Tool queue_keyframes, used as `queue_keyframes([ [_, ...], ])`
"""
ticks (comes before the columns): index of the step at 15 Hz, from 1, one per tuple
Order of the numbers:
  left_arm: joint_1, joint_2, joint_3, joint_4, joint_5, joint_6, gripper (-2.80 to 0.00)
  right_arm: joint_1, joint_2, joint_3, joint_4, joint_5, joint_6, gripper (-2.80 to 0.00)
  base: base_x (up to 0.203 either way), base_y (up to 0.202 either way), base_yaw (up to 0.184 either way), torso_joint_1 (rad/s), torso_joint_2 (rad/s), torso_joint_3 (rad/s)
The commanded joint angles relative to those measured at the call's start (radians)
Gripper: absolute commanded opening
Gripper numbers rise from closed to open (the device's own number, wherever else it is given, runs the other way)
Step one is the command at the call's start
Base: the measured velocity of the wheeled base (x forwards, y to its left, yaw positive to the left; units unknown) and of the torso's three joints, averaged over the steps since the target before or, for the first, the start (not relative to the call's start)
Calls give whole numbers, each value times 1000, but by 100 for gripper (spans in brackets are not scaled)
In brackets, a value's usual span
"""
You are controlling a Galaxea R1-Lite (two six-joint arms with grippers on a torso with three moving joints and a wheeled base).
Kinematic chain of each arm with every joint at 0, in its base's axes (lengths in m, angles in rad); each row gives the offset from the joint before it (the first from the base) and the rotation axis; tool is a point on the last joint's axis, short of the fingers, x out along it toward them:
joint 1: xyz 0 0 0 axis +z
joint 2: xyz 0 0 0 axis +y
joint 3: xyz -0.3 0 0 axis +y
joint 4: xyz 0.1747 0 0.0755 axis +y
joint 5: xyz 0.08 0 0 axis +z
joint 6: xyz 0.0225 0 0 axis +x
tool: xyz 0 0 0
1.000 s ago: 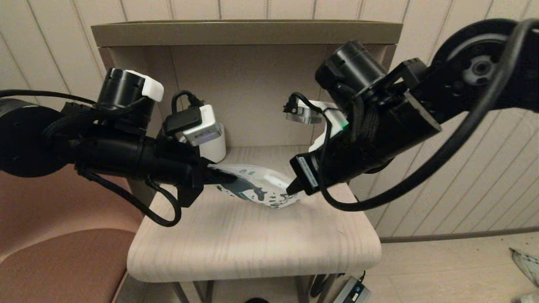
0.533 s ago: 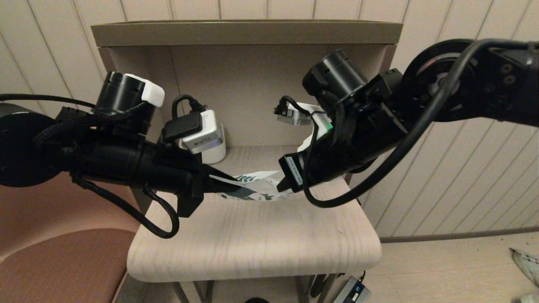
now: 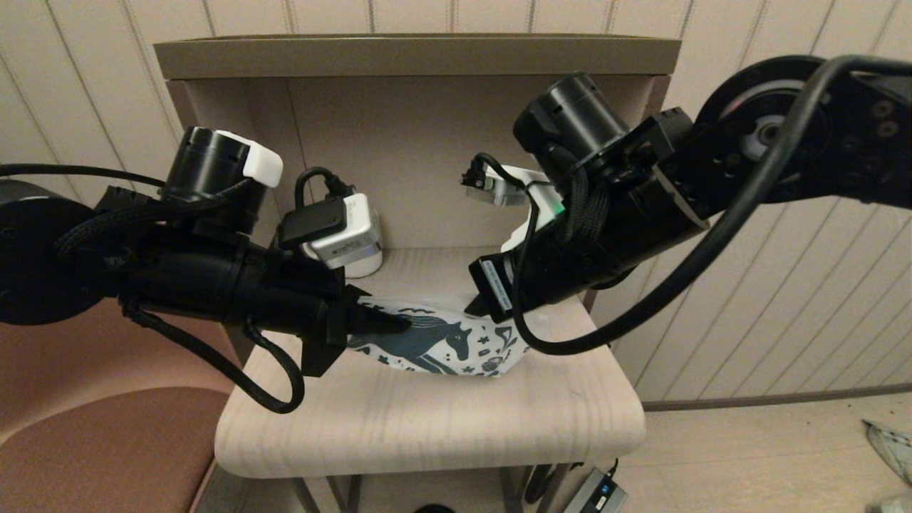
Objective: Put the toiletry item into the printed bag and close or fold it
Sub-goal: Place the toothpaste in the storage bag
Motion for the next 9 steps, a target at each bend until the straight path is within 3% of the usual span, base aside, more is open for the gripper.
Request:
queue_keyframes([
  [1,0,-1,3,1,-5,4,-280,0,-8,0,5,3,2,-280,0,0,0,0,0,0],
  [9,0,-10,3,1,-6,2,-280,9,-8,2,6,2,-6,-280,0,0,0,0,0,0],
])
